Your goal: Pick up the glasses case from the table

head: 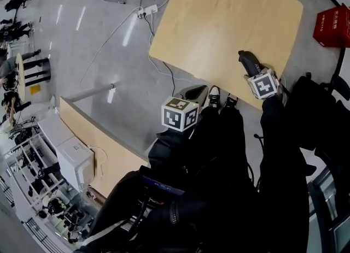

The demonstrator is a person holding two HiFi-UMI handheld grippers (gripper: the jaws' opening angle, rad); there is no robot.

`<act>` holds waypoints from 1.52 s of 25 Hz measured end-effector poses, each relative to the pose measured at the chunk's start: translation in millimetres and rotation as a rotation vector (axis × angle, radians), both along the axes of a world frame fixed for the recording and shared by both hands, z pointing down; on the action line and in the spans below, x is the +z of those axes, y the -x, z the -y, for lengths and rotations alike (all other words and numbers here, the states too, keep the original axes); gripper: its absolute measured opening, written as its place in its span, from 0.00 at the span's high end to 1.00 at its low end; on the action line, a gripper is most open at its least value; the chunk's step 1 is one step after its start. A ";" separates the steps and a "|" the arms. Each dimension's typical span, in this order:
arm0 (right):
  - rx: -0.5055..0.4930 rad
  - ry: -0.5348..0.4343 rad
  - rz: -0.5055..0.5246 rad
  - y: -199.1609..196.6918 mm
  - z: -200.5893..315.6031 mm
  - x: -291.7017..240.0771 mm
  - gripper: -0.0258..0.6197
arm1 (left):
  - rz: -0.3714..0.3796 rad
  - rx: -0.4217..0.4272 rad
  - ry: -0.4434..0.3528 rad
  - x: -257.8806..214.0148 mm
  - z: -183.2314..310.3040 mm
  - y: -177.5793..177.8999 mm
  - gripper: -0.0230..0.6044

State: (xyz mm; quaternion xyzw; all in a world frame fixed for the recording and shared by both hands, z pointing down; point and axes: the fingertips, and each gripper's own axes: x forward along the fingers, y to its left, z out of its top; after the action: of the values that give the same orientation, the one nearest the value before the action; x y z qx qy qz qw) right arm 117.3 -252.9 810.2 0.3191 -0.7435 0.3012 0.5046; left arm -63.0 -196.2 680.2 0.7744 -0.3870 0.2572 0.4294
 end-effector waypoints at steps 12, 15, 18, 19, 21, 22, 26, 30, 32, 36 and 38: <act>0.209 -0.477 0.297 14.0 19.5 -192.6 0.38 | -0.039 -0.030 -0.247 -86.5 38.1 -11.2 0.97; 0.242 -0.611 0.357 12.5 19.9 -252.5 0.38 | -0.063 -0.035 -0.355 -127.8 50.1 -19.1 0.97; 0.278 -0.745 0.423 8.3 13.6 -313.8 0.38 | -0.084 -0.041 -0.491 -181.1 60.3 -27.0 0.97; 0.292 -0.787 0.444 7.1 10.1 -333.4 0.38 | -0.089 -0.041 -0.540 -200.5 62.3 -28.9 0.97; 0.312 -0.866 0.477 5.2 2.1 -369.6 0.38 | -0.101 -0.037 -0.629 -237.5 63.4 -32.0 0.97; 0.316 -0.902 0.489 4.3 -2.2 -385.7 0.38 | -0.109 -0.034 -0.667 -253.9 62.5 -33.4 0.97; 0.314 -1.021 0.522 1.2 -19.6 -436.8 0.38 | -0.124 -0.037 -0.790 -303.3 53.8 -33.3 0.97; 0.313 -1.131 0.543 -3.7 -36.0 -479.6 0.38 | -0.141 -0.064 -0.901 -346.1 44.0 -30.2 0.97; 0.308 -1.189 0.558 -7.5 -39.5 -499.2 0.38 | -0.144 -0.080 -0.962 -364.2 42.3 -30.0 0.97; 0.291 -1.287 0.582 -11.4 -50.3 -528.6 0.38 | -0.151 -0.101 -1.043 -388.9 33.4 -29.9 0.97; 0.285 -1.324 0.582 -11.8 -57.3 -538.2 0.38 | -0.156 -0.114 -1.080 -398.1 27.7 -28.1 0.97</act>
State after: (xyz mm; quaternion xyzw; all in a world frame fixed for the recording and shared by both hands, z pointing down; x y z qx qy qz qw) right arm 129.0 -195.7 272.0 0.5575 -0.8248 -0.0757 -0.0553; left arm -34.9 -223.9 282.1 0.8792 -0.4725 -0.0597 0.0114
